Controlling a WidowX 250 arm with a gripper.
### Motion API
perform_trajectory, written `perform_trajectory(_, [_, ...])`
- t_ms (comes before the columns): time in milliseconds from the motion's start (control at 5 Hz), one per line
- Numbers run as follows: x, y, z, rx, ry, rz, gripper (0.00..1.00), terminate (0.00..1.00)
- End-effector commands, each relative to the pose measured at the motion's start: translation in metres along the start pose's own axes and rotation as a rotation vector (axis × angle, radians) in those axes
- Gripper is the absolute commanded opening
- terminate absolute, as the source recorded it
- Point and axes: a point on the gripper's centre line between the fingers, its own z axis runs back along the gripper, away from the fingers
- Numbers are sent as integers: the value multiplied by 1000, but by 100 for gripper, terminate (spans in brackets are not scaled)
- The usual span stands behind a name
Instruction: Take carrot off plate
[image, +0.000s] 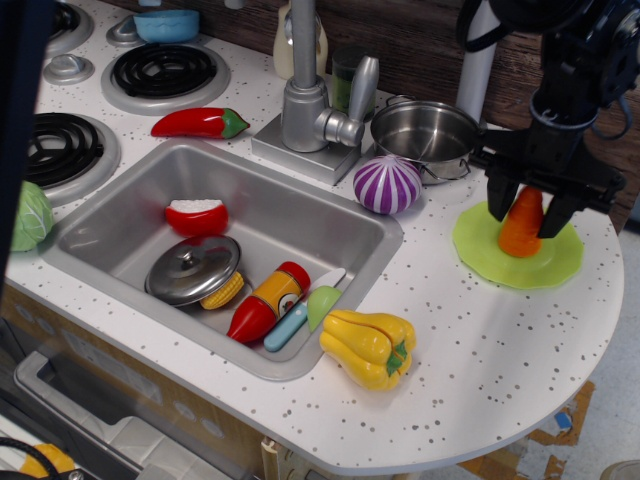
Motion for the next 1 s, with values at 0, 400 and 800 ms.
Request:
perform_trajectory(0, [11,-1,24,-6,-51,15,0,0])
perform_trajectory(400, [-27,2,53,37,34,66,0,0])
perform_trajectory(800, [-59,-11,54,22,53,135,0,0])
